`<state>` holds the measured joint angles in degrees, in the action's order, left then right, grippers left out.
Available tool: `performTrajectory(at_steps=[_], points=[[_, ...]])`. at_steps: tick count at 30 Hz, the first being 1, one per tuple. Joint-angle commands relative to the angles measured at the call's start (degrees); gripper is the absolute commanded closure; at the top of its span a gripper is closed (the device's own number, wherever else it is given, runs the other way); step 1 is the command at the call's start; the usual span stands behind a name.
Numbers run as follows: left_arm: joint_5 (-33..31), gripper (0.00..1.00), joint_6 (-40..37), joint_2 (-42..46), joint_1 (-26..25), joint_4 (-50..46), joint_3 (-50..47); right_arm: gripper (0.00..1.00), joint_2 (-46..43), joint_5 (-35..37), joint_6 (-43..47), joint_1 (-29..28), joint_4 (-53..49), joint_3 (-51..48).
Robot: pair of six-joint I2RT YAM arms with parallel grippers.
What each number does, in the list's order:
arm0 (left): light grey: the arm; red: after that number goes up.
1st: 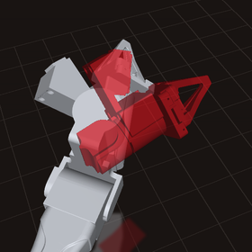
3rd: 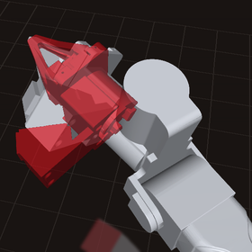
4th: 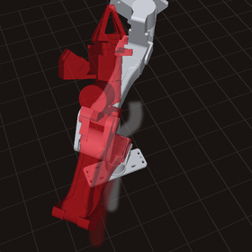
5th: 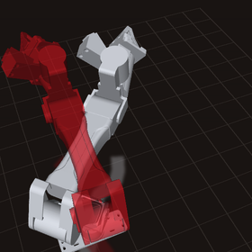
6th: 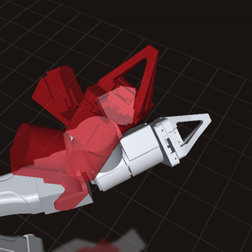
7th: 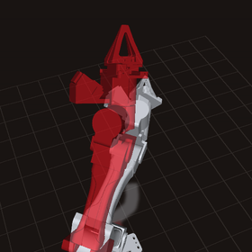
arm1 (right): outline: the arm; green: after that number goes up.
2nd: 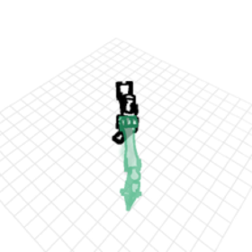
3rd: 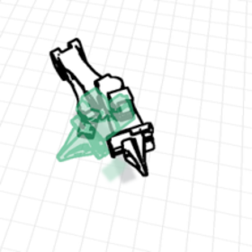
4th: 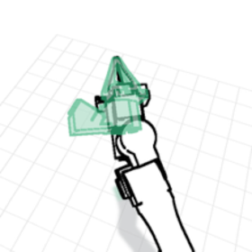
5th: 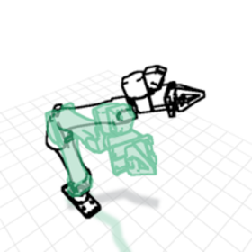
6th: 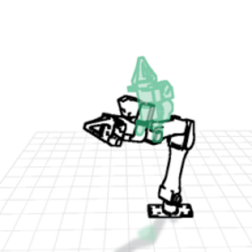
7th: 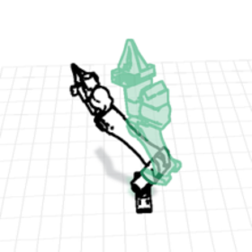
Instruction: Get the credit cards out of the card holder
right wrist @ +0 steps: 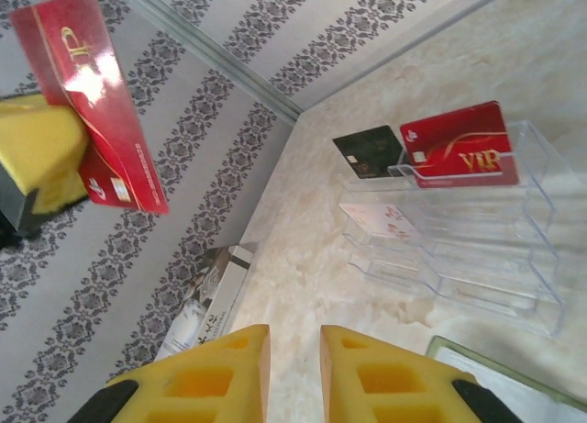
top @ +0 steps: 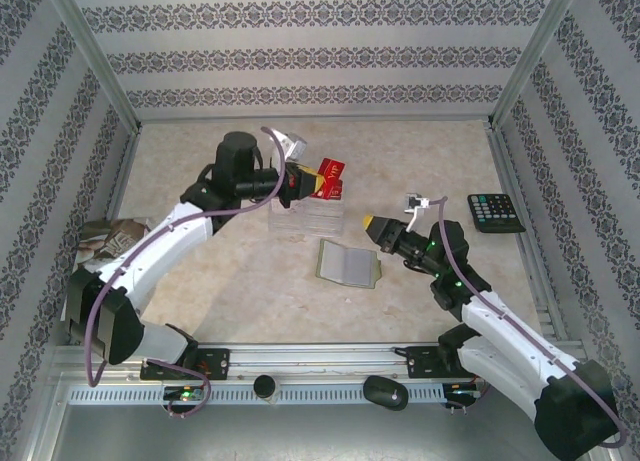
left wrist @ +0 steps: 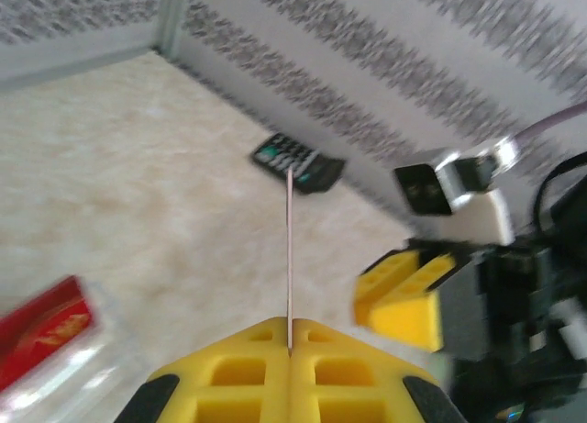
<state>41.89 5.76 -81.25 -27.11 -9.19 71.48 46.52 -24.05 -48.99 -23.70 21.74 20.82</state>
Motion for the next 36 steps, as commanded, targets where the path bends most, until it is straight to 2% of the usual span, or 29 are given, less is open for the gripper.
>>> performTrajectory(at_steps=[1, 4, 6, 9, 12, 21, 30, 36], points=[[-6.9, 1.0, -26.7, -3.7, -1.2, -30.4, 7.7, 0.79, -1.1, -2.6, -1.1, 1.8, -1.4, -2.7], [-11.1, 1.0, -39.7, -6.9, -2.6, -37.0, 14.2, 0.8, -1.6, -3.7, -1.4, 3.1, -1.5, -3.4], [-12.3, 1.0, -45.4, -10.0, -3.3, -40.6, 19.3, 0.81, -1.8, -3.8, -2.0, 3.6, -1.4, -3.9], [-13.5, 1.0, -50.7, -17.8, -3.4, -49.4, 30.4, 0.81, -1.8, -3.8, -2.1, 3.9, -1.3, -4.4], [-18.6, 1.0, -54.6, -26.3, -4.3, -56.1, 39.9, 0.81, -1.5, -3.5, -2.2, 3.9, -1.3, -4.8], [-26.6, 1.0, -58.5, -37.3, -6.0, -54.7, 50.6, 0.81, 1.0, -3.7, -1.5, 4.3, -1.4, -4.7], [-30.9, 1.0, -61.6, -41.4, -6.0, -52.4, 54.3, 0.81, 3.2, -3.5, -1.0, 4.6, -0.6, -4.4], [-29.5, 1.0, -61.5, -42.5, -5.6, -51.5, 54.3, 0.81, 3.4, -3.6, -0.9, 4.9, -0.7, -4.2]])
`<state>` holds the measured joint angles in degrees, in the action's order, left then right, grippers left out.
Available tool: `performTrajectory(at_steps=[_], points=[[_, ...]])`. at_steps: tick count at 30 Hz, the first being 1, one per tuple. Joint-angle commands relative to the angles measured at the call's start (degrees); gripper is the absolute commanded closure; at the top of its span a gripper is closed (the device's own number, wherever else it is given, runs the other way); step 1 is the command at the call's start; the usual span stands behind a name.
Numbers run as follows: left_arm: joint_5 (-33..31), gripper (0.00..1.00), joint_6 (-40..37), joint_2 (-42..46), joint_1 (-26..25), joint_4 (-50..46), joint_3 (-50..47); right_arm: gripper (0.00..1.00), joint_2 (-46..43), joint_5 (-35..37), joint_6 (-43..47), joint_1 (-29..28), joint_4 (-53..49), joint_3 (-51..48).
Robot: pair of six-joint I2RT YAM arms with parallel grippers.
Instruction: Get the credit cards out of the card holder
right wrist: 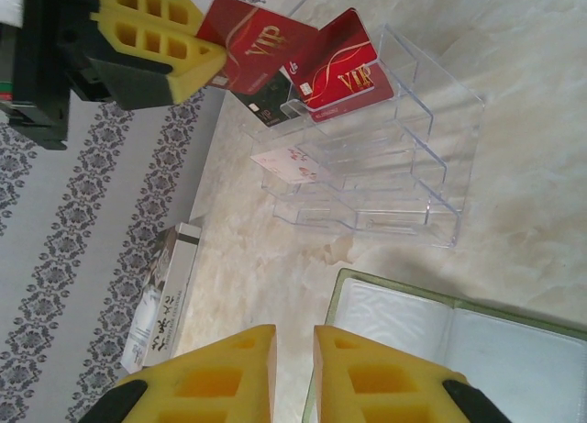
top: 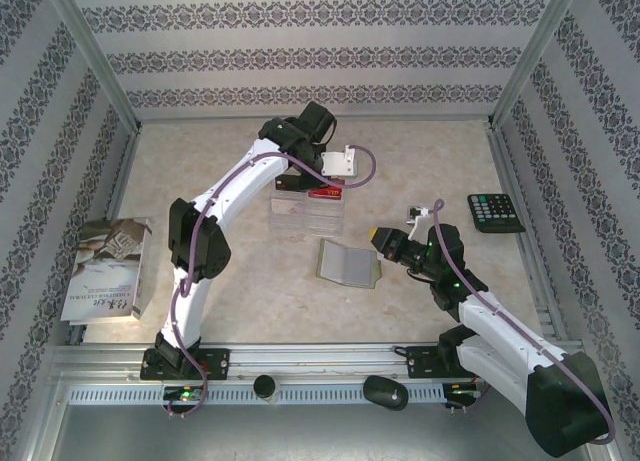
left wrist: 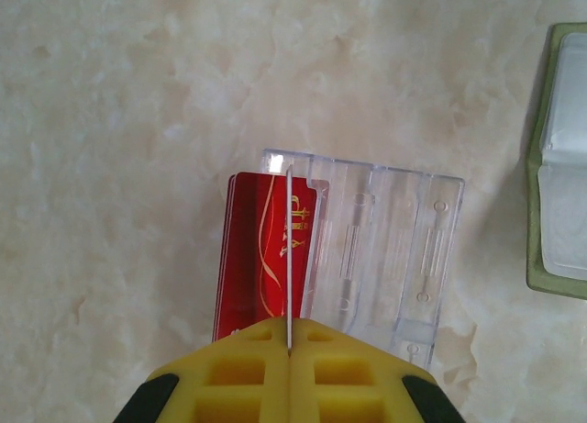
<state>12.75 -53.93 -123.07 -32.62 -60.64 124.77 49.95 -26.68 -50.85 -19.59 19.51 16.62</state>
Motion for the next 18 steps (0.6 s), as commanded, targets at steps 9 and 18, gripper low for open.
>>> performTrajectory(at_steps=[9, 18], points=[[-2.7, 1.0, -1.9, -1.5, -0.1, 3.8, -1.2, 0.81, -0.2, -1.1, 0.9, 1.0, 1.4, -0.2], [-4.8, 1.0, -3.4, -1.2, -0.2, 6.3, -3.9, 0.81, 0.1, -1.0, 0.8, 1.1, 1.5, -0.1]])
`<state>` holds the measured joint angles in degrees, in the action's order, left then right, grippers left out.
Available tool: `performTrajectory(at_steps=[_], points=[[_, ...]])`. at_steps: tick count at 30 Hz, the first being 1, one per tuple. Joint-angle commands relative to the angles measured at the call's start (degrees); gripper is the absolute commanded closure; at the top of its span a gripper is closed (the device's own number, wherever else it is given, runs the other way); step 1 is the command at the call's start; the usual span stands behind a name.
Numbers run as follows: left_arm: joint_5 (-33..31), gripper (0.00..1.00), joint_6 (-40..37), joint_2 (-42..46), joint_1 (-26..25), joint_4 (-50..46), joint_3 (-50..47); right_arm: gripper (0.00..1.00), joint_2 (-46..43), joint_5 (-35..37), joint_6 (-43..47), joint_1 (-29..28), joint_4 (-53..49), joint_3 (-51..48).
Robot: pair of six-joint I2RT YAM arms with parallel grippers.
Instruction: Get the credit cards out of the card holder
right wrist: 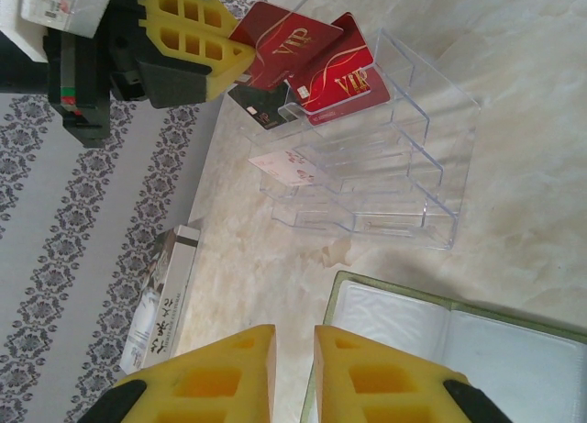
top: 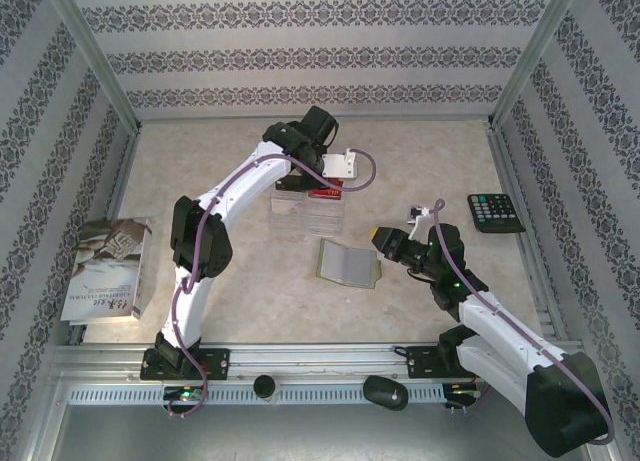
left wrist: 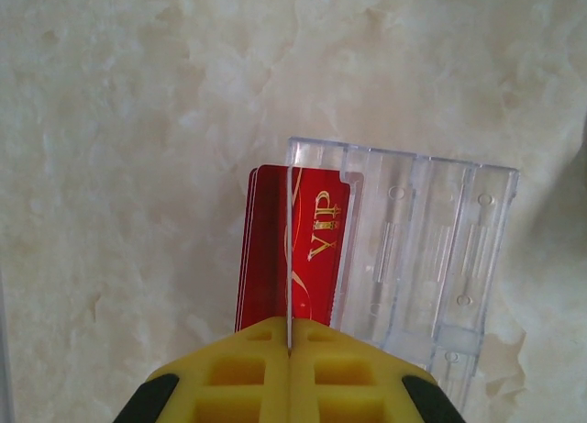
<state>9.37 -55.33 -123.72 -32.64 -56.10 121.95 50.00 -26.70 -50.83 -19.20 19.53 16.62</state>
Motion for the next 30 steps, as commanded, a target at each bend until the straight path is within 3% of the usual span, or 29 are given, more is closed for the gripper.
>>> performTrajectory(at_steps=[1, 25, 30], points=[[-1.5, 1.0, -2.0, -0.5, -0.1, 2.1, -1.4, 0.81, 0.1, -1.0, 0.8, 0.8, 1.5, 0.0], [-3.6, 1.0, -2.7, 2.4, -0.3, 7.3, -9.1, 0.8, 0.9, -1.1, 0.8, 0.9, 1.6, 0.8], [-3.8, 0.89, -1.7, 3.1, -0.3, 8.2, -9.6, 0.8, 1.4, -1.2, 0.8, 0.8, 2.1, 0.8]])
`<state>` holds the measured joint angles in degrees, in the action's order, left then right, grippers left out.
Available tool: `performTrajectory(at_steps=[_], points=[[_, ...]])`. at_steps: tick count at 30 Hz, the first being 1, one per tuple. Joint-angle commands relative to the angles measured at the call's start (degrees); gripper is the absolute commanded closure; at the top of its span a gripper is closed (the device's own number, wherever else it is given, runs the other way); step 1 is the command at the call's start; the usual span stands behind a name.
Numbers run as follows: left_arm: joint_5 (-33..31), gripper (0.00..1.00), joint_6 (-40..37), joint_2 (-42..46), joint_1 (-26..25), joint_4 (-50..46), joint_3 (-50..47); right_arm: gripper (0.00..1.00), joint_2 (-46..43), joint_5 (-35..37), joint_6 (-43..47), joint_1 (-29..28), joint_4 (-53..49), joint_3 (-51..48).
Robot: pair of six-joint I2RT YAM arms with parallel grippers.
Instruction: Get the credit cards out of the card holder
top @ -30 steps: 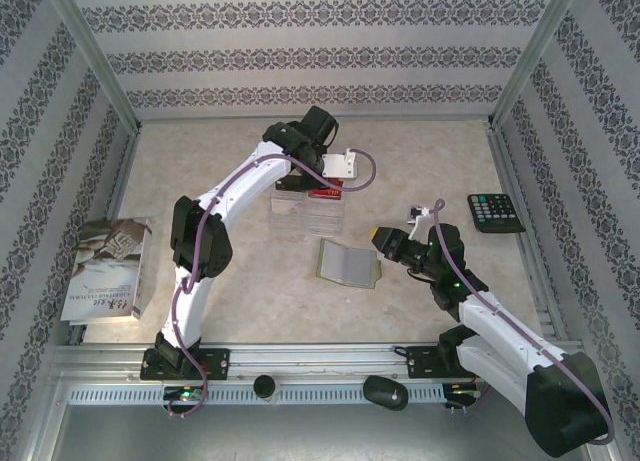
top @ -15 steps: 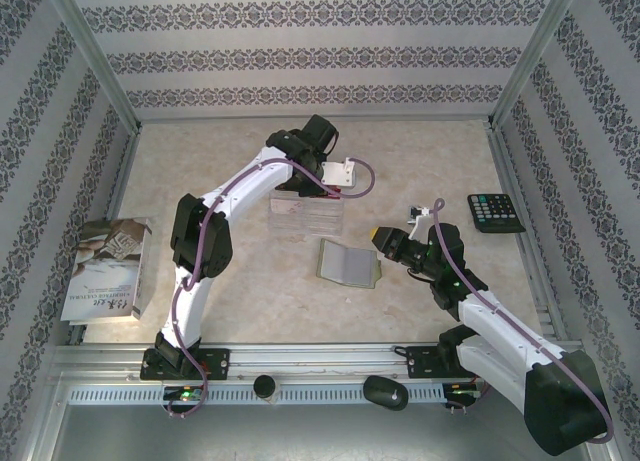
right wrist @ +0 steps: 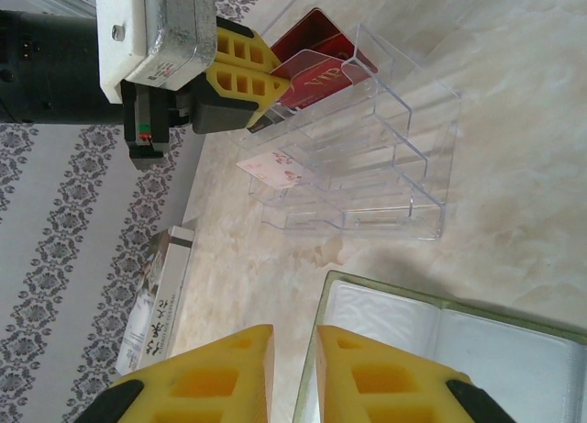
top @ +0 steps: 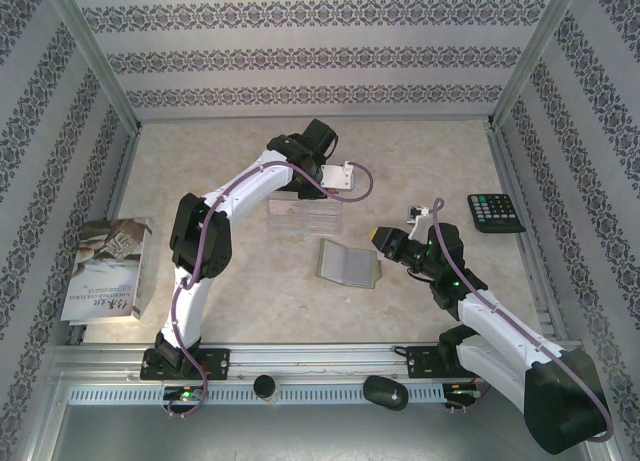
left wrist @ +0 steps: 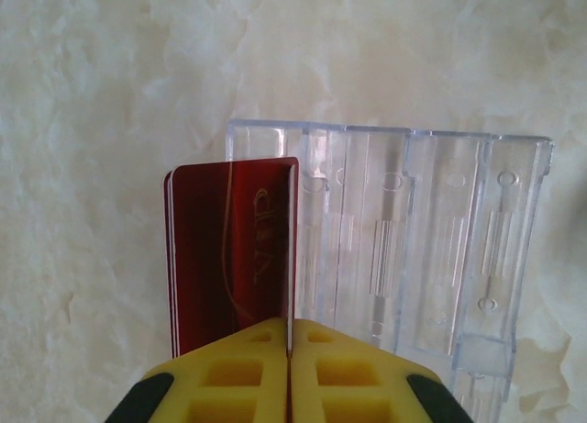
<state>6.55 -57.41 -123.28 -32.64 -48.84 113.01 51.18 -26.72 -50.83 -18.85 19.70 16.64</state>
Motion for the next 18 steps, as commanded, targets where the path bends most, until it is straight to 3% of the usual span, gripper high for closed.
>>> performTrajectory(at_steps=[1, 18], points=[[-1.0, 0.86, 0.6, 2.7, -0.2, 1.0, -0.7, 0.8, 0.2, -1.2, 0.8, 0.5, 1.9, 0.7], [-6.2, 0.72, 1.0, 4.9, -0.7, 8.8, -5.8, 0.8, -1.1, -1.3, 0.4, 0.5, 1.9, -0.1]])
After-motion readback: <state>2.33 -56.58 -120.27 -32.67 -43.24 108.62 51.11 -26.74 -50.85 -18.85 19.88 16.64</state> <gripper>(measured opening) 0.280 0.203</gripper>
